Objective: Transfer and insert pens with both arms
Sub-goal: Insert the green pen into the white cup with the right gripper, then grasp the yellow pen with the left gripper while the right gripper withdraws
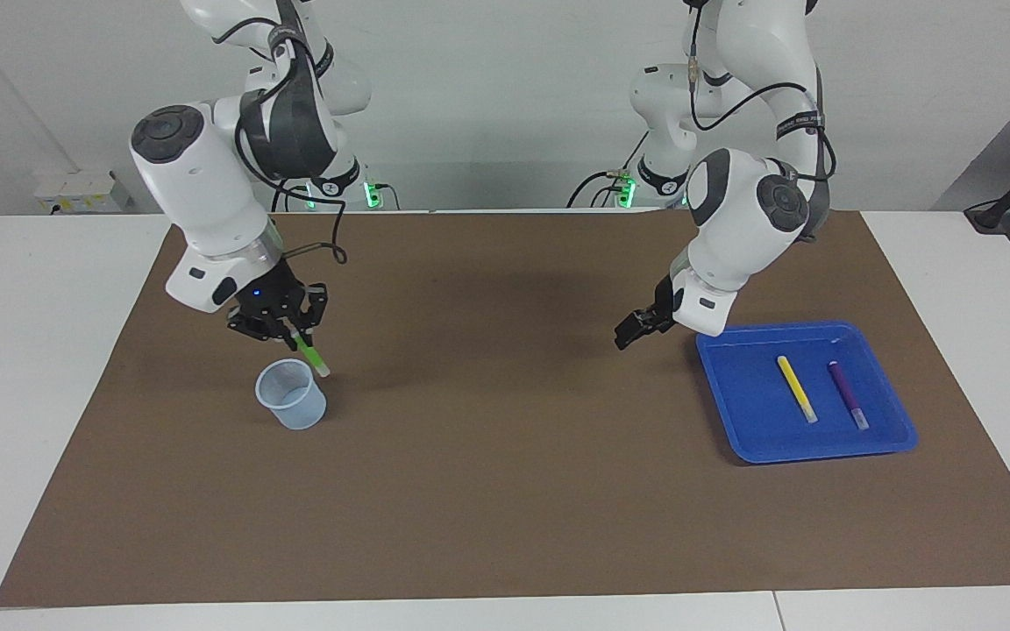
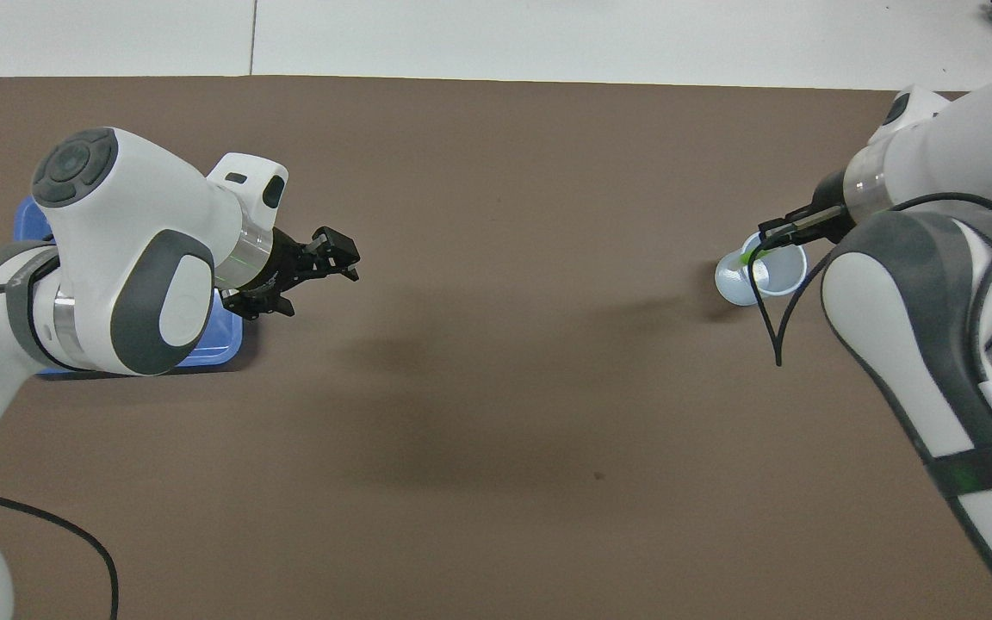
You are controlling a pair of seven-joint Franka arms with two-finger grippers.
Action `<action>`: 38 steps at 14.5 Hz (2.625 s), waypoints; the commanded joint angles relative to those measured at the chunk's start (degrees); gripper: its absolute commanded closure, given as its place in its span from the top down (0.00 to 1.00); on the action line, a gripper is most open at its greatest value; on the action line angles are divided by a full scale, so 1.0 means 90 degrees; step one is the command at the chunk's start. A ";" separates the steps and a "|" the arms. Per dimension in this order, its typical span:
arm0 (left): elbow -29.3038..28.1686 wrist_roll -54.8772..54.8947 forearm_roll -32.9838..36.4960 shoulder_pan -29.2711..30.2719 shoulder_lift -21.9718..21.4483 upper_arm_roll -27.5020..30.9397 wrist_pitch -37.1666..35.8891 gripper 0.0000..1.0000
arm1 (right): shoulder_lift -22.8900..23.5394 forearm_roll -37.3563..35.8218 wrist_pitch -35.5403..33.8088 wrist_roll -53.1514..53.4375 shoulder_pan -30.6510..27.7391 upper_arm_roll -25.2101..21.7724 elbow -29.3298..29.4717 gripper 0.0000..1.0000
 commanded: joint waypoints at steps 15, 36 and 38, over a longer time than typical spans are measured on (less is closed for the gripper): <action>0.0069 0.1903 0.1926 0.1628 0.0431 -0.0005 0.1177 1.00 | 0.0140 -0.0366 0.1248 -0.0367 -0.0383 0.0106 -0.0872 0.26; -0.0340 0.4336 0.2123 0.2683 0.1195 -0.0005 0.2194 0.77 | -0.1471 -0.0239 -0.1691 -0.0201 -0.0471 0.0077 -0.0217 1.00; -0.0361 0.4346 0.2123 0.2694 0.1185 -0.0005 0.2155 0.76 | -0.1491 -0.0230 -0.1692 -0.0230 -0.0471 0.0087 -0.0266 1.00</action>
